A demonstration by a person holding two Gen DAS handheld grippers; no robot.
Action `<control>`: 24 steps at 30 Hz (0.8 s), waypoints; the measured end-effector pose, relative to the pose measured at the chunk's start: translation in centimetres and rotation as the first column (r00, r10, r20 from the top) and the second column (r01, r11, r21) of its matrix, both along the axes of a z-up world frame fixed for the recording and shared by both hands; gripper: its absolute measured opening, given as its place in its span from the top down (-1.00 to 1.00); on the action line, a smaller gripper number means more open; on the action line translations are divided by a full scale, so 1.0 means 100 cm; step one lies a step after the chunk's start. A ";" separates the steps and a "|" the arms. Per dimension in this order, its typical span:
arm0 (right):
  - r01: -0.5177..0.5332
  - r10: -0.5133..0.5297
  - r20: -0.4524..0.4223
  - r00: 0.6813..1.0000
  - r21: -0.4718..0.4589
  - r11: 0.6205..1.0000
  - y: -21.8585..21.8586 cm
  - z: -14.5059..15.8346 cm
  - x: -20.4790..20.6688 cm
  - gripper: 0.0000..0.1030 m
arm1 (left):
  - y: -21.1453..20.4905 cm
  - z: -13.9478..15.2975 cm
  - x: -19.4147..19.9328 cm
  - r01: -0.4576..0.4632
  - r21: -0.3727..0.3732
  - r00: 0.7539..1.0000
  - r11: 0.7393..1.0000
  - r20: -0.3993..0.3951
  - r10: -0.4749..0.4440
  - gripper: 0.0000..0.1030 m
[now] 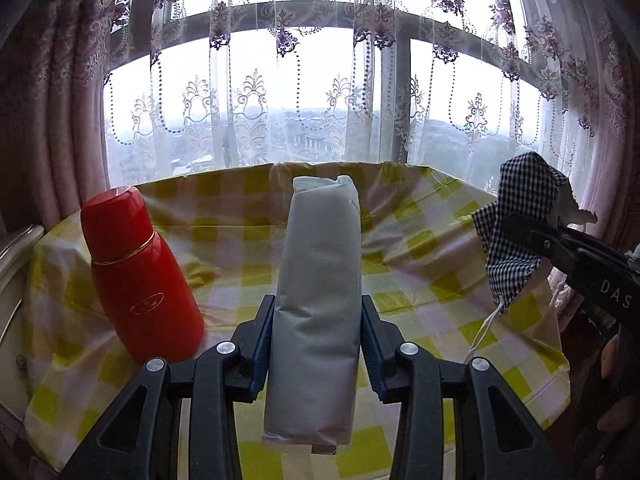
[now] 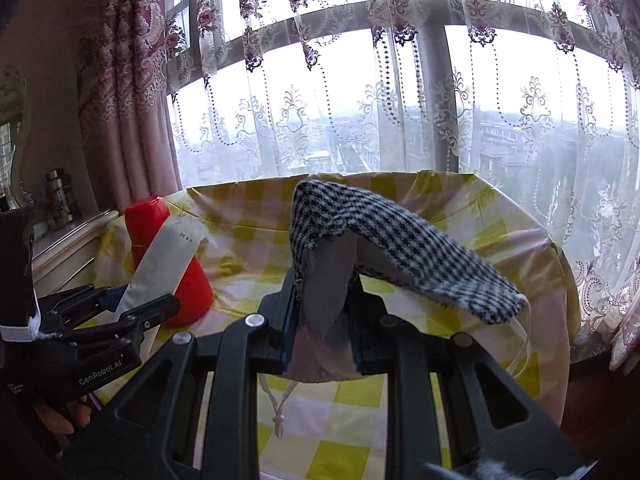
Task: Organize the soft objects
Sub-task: 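Carry the face mask and white roll with both grippers toward the box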
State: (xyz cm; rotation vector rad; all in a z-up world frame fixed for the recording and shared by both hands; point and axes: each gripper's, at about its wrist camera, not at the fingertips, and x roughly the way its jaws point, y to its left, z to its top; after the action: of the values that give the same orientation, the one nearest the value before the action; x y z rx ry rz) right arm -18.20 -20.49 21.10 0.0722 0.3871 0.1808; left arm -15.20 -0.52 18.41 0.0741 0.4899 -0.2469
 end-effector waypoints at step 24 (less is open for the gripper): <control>-0.179 0.211 0.188 0.959 -0.173 0.969 0.083 0.067 -0.102 0.50 | 0.062 0.034 -0.123 -0.049 0.040 0.974 0.998 0.223 0.039 0.20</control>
State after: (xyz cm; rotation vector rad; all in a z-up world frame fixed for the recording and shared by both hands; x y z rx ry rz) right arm -28.42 -12.21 27.78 -0.1381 0.2007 0.3498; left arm -27.50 5.64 21.81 0.1331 0.2738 -0.1818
